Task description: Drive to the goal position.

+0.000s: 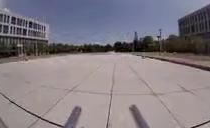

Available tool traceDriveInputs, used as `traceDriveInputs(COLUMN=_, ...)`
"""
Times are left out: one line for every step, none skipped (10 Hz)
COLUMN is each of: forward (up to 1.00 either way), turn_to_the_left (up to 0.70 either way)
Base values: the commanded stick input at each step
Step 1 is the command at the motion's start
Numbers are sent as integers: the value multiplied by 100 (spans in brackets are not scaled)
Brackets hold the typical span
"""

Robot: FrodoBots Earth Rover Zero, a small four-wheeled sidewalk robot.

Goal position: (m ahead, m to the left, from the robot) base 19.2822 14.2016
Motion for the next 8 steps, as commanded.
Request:
traceDriveInputs(forward=70, turn_to_the_left=0)
traceDriveInputs(forward=70, turn_to_the_left=0)
traceDriveInputs(forward=70, turn_to_the_left=0)
traceDriveInputs(forward=70, turn_to_the_left=0)
traceDriveInputs(forward=70, turn_to_the_left=0)
traceDriveInputs(forward=70, turn_to_the_left=0)
traceDriveInputs(forward=70, turn_to_the_left=0)
traceDriveInputs(forward=70, turn_to_the_left=0)
